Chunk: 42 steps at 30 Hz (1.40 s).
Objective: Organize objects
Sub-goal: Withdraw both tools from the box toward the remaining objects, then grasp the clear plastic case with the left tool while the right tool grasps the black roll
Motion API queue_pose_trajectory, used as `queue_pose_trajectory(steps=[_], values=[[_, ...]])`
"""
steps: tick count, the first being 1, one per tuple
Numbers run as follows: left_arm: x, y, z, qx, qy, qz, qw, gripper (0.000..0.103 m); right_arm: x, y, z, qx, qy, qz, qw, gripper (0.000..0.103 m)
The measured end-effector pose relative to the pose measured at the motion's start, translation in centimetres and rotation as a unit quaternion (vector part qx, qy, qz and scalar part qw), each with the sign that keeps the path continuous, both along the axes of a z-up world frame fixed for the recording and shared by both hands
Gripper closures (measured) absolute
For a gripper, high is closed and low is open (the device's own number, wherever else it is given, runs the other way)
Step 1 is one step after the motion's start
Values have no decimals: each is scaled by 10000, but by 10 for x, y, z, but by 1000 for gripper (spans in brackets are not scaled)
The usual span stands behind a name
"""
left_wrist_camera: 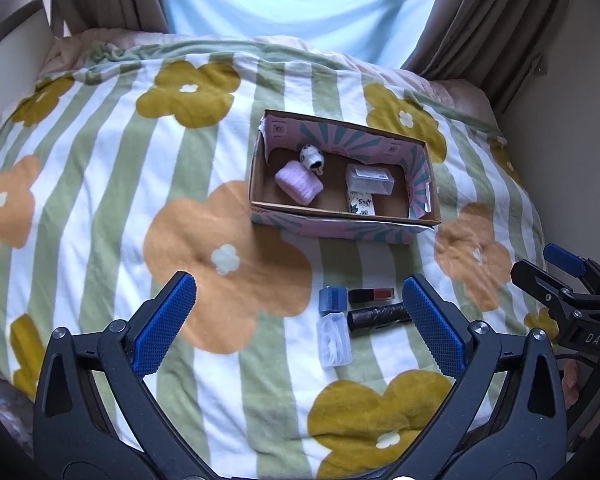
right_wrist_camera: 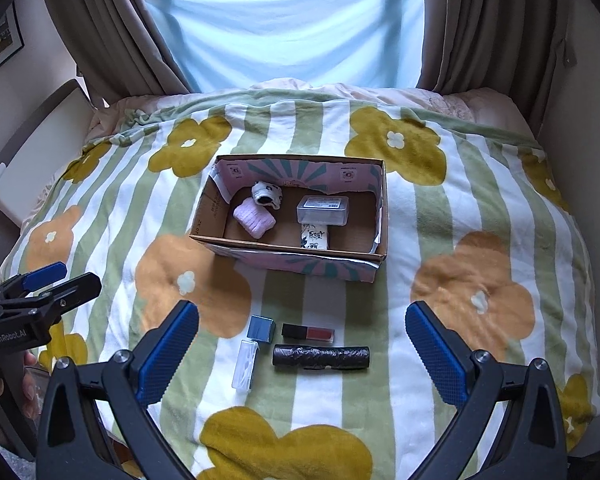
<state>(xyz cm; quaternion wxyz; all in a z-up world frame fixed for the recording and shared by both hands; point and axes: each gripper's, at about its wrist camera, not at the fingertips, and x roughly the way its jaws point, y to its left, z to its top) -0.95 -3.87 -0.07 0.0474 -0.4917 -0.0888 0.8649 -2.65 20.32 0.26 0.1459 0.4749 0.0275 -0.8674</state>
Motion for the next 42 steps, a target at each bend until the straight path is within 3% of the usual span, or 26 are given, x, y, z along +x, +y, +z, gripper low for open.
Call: queue_pose_trajectory(steps=[14,19,24,34,42], values=[[12,5,12,-3,216,-411,9989,0,6,4,8,21,267,574,9980,0],[12,17,-3,-92,127,-1046,9944,0,5,4,-10,89,181,995,9948,0],[7,34,-39,-25,-84,-1810,9834,0,-2,4,-49,280,-3,1482,9886,0],[-2,69,-157,-220,-537,-3195,9458,0,-18,10,-158,691,-474,2350,9684,0],[2,95,-230,-366,-574,-4378,8965,0,-24,12,-232,1083,-771,3234,9369,9]])
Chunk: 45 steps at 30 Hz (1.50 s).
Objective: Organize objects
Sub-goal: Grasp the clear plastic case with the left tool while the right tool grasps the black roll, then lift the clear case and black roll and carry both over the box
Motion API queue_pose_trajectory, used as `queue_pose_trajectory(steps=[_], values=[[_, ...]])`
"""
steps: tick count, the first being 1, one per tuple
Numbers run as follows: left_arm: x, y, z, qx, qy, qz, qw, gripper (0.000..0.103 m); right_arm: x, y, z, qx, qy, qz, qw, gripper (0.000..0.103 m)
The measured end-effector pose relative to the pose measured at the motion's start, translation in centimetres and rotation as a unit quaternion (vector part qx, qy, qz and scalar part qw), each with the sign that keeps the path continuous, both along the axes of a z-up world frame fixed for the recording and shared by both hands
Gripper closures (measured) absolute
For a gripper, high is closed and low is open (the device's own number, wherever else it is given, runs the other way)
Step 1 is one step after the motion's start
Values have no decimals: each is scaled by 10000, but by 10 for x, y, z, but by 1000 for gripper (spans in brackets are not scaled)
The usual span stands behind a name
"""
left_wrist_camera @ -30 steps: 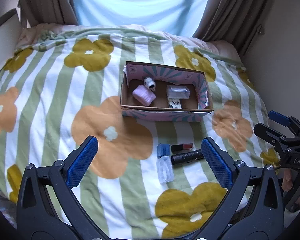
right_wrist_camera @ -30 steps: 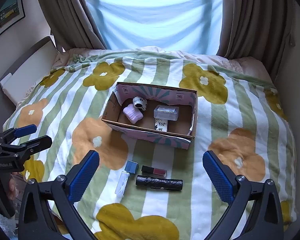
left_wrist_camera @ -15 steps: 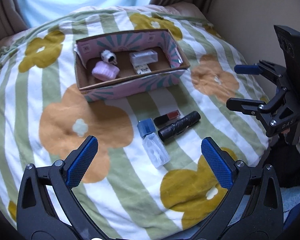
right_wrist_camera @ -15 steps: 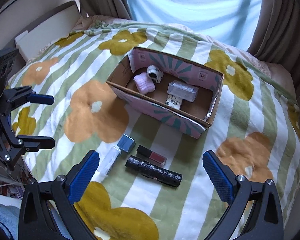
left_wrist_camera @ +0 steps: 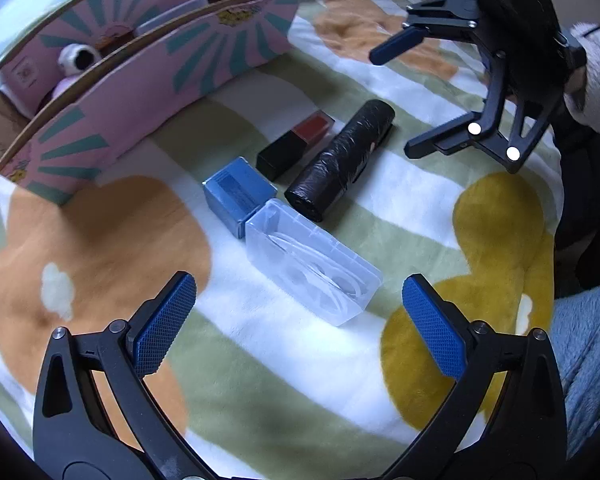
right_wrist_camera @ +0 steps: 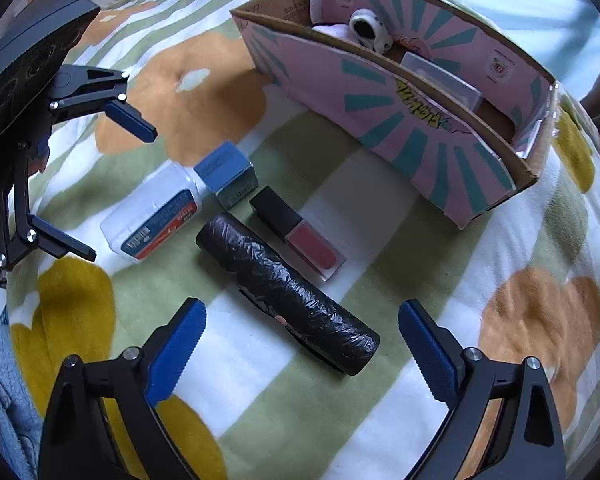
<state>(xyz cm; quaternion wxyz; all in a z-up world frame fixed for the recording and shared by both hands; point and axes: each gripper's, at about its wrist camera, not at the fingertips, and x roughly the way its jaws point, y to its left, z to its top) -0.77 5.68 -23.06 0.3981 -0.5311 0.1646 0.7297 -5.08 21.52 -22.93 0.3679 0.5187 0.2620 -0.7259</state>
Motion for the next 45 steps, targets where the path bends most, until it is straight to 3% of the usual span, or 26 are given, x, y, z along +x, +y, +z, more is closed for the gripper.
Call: queue_pose_trajectory(steps=[5,8,13,19,25,34,45], values=[[-2,7,-21,21,24,-523,9986,0,-4,-2,-28,152,-257,534,9981,25],[-5,7,-30,131,-157,-727,9971,0,-6,-3,-43,251,-427,792,9956,30],[-6,11,-42,159,-371,-1182,9922,4,-15,-5,-49,266,-595,1177,9909,43],[-18,14,-49,273,-459,-1491,9874,4,-16,-14,-53,372,-600,1741,9822,48],[-24,9,-53,304,-349,-1649,9852,21,-18,-17,-55,398,-661,1892,9789,61],[-32,-6,-46,259,-386,-1500,9876,22,-12,-16,-45,405,-573,1772,9817,71],[-43,-21,8,187,-209,-905,9955,22,1,-16,9,68,-520,1384,9890,75]])
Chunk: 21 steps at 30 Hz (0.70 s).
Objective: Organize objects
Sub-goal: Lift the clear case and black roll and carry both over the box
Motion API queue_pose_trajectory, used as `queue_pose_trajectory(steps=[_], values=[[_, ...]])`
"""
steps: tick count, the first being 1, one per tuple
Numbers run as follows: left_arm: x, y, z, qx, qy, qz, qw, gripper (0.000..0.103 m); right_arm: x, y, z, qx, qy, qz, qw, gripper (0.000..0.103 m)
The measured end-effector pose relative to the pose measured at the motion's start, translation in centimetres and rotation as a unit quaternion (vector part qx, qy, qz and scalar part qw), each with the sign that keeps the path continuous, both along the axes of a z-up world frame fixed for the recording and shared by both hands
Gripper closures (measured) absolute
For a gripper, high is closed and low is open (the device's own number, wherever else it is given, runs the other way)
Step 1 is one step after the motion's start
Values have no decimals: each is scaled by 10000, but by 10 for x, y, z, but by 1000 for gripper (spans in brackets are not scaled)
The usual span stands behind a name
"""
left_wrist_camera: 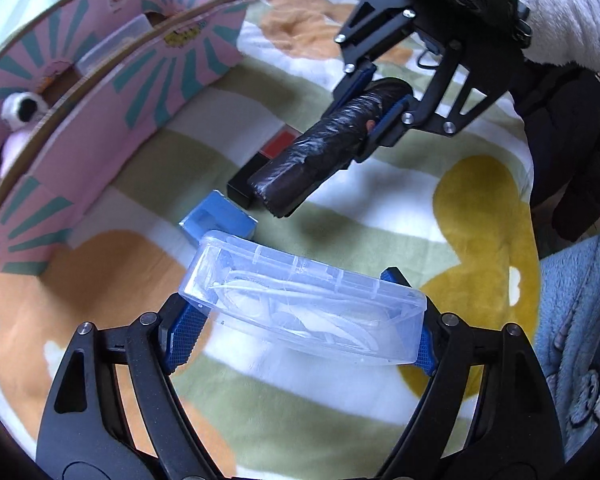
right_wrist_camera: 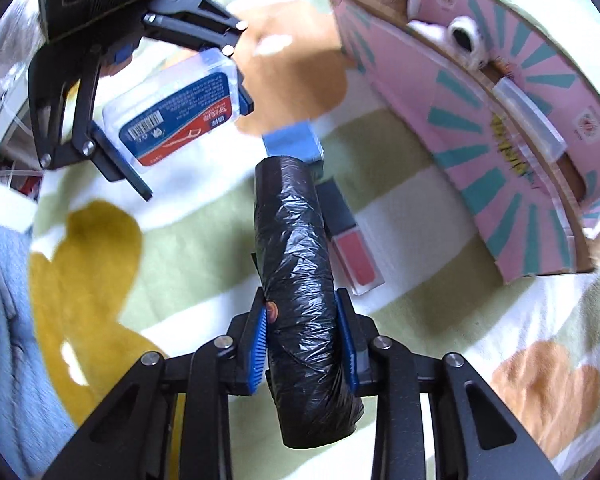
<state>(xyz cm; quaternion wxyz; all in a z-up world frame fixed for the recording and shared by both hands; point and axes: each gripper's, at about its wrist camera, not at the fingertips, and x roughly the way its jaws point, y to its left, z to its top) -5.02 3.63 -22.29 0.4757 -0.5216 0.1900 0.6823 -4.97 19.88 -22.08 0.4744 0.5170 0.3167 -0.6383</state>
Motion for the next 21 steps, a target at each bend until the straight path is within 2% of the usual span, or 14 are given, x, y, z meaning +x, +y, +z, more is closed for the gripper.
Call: queue_pose_trajectory(steps=[1,2,7,8,9,14,17,21], values=[[0,-1,6,3,12,99,9999,22,0,1,8,-44,19,-106,9999,75],[1,15,16,11,18,207,9998,22,1,1,15,-80,51,-184,9998,75],[8,6,58,111,117,746,9971,22,4,3,58,-297,186,-664,9972,75],[11,7,65,113,160,819,9964,22,-9,12,69,-322,210,-763,9963,75],[12,5,74,109,208,901,9957,22,3,16,73,-345,257,-864,9953,75],[18,0,113,51,368,1341,9903,22,5,9,118,-534,413,-1545,9857,75],[19,-5,137,38,487,1681,9846,22,4,7,141,-694,432,-2015,9761,75],[17,-16,164,115,632,2383,9691,22,7,6,171,-809,533,-2577,9614,75]])
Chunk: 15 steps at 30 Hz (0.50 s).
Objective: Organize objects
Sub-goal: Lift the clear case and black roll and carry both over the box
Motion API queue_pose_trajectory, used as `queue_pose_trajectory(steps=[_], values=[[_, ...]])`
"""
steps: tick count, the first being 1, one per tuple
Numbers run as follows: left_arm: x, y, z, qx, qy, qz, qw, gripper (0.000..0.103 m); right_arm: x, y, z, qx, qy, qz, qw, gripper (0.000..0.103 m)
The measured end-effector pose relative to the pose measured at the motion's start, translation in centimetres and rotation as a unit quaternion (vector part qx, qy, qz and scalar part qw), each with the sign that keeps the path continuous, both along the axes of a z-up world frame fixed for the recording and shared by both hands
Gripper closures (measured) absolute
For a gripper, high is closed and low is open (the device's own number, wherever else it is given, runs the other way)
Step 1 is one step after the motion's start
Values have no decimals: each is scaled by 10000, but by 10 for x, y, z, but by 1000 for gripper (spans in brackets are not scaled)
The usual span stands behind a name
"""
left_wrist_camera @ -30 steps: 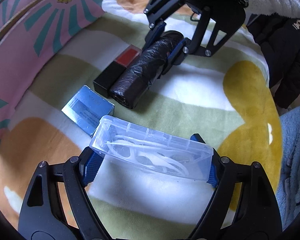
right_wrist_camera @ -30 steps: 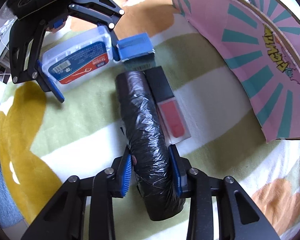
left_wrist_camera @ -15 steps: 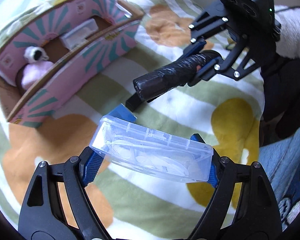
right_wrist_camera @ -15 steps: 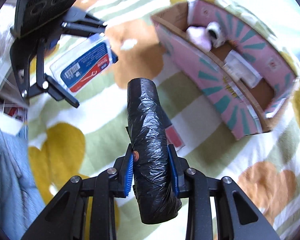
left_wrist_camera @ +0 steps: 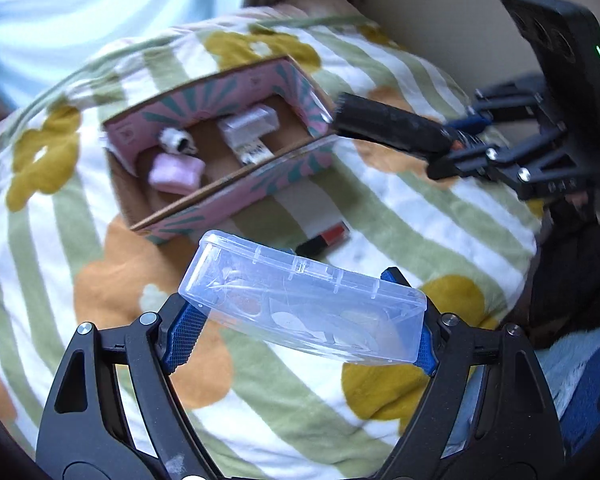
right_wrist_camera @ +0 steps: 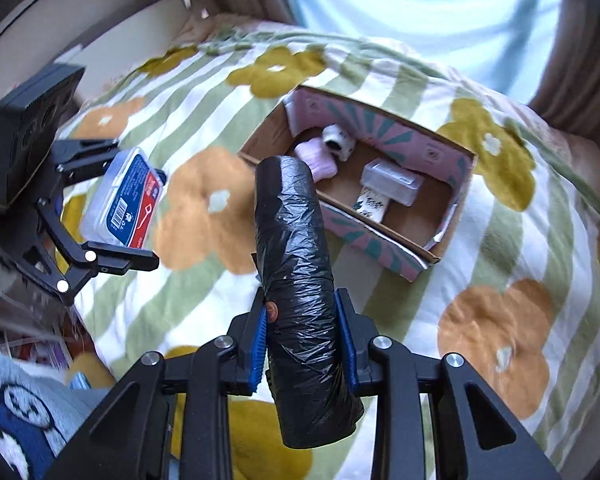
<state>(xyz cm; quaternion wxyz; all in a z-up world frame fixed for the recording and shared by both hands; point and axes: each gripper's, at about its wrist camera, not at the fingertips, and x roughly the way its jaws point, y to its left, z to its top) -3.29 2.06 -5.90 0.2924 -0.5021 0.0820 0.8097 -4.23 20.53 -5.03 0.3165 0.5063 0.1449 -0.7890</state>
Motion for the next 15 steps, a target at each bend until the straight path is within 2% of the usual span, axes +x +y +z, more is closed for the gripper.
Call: queue_pose_trajectory(steps=[3,5,9,15], values=[[-2,-12,20,68,121,676,9976,22,2,3,17,-137,41,-481,9987,75],[-4,-20,29,192,104,1145,9932,22,4,5,27,-233,53,-783,9966,75],[-2,-34,45,157,109,2022,9792,22,11,9,41,-287,112,-1322,9907,75],[9,-40,43,53,10,2926,9562,22,18,14,46,-476,156,-1975,9790,75]])
